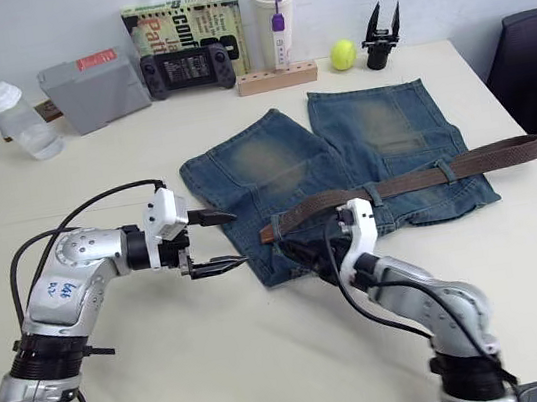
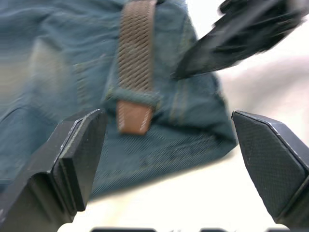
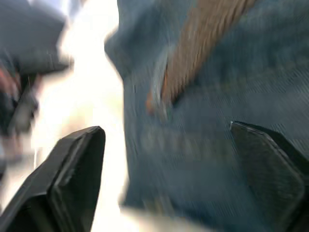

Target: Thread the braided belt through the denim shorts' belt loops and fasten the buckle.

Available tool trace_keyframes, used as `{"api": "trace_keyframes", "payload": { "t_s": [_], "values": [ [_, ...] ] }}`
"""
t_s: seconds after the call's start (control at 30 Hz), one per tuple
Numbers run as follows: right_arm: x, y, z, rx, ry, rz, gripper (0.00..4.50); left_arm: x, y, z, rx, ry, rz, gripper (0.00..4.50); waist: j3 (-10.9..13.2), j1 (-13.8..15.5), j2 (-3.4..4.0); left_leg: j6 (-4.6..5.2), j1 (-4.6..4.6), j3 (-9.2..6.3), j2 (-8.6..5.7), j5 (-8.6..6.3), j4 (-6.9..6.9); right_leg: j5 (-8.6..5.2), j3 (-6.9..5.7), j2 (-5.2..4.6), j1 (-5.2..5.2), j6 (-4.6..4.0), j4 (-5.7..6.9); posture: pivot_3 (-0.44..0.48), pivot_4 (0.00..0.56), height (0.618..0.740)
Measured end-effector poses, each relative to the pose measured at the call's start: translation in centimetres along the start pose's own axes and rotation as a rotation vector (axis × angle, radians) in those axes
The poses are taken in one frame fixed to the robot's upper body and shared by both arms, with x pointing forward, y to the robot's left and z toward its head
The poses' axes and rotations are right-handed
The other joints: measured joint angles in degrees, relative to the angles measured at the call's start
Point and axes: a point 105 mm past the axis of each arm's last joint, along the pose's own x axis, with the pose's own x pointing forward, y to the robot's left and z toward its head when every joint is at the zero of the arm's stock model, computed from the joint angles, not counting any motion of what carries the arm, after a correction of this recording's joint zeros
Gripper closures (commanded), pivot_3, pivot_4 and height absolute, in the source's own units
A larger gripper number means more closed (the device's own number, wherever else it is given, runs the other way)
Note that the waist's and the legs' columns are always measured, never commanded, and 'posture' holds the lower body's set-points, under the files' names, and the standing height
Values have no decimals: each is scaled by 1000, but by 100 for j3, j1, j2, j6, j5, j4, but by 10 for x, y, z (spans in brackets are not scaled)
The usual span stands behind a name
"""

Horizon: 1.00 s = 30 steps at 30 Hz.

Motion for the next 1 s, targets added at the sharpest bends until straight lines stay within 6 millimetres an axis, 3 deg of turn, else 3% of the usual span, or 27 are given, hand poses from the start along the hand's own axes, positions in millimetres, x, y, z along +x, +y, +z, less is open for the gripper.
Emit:
{"api": "trace_keyframes", "payload": {
  "t_s": [0.07, 0.13, 0.23, 0.37, 0.57, 0.73, 1.0],
  "values": [
    [-8, 6, 9, -162, 18, 11, 26, 3, 4, 0, 60, 12, 4, 0, 0, 6, 0, 1, -10, -4, 1, 0, 11, 1, -7, 1, -4, 2, 1, 0, 150, 694],
    [-12, 10, 20, -339, 24, 6, 820, 7, 9, 3, 136, 17, 7, 0, 2, 2, 3, 5, -22, -4, 1, -3, 21, 2, -11, 2, -10, 4, 3, 0, 150, 694],
    [-13, 7, 32, -552, 47, -24, 2286, 16, 17, 3, 252, 15, 13, 0, 2, 14, 3, 8, -30, -8, 1, -3, 26, 2, -22, 3, -10, 4, 0, 0, 150, 694],
    [-5, -2, 20, -643, 106, -43, 4449, 29, 18, -9, 360, 30, -10, 0, 2, 15, 2, 18, -46, -11, -1, 1, 39, 4, -34, 5, -11, 7, -2, 0, 150, 694],
    [4, -37, 11, -622, 153, -197, 4449, 58, 20, -13, 531, 47, -26, 0, 3, 114, 2, 32, -50, -10, -6, 5, 53, 12, -37, -1, -9, 21, -2, 0, 150, 694],
    [7, -42, 11, -586, 144, -250, 4449, 72, 25, -19, 617, 68, 11, 0, 1, 146, 0, 33, -48, -15, -5, 4, 55, 12, -37, -3, -4, 21, 0, 0, 150, 694],
    [5, -45, 11, -563, 142, -283, 4449, 77, 32, -15, 727, 43, 108, 0, -6, 164, -10, 38, -46, -22, -7, 1, 60, 15, -42, -8, 2, 24, 2, 0, 150, 694]
  ]
}}
